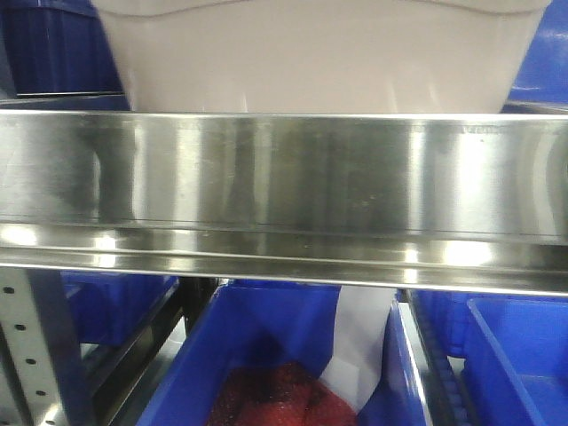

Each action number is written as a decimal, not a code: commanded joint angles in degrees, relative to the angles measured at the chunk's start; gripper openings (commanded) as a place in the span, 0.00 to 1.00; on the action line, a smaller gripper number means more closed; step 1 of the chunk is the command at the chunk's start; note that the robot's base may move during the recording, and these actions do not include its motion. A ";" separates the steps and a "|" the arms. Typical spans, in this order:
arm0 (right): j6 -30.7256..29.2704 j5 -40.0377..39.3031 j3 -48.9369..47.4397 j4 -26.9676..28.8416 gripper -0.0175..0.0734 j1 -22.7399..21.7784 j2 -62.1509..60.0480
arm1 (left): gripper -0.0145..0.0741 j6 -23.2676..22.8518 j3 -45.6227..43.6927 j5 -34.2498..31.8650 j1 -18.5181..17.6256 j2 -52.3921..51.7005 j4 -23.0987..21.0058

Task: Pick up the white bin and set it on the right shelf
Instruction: 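Lower the bin onto the roller shelf above the steel rail, then push the bin farther onto the shelf and open both grippers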

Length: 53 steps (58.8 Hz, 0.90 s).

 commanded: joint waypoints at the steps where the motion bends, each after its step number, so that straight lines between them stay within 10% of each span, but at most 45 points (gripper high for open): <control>1: -2.12 14.70 -2.39 3.28 0.88 2.13 -1.74 | 0.60 0.86 -1.86 10.34 -2.60 -1.76 -1.80; 25: -4.72 9.48 -4.37 -5.43 0.88 -0.53 -1.86 | 0.67 0.86 -1.86 13.16 -3.75 -2.82 3.53; 53: -1.43 5.66 -17.55 -25.95 0.88 -1.04 -1.86 | 0.67 -6.12 -11.77 13.37 -5.61 -3.04 25.64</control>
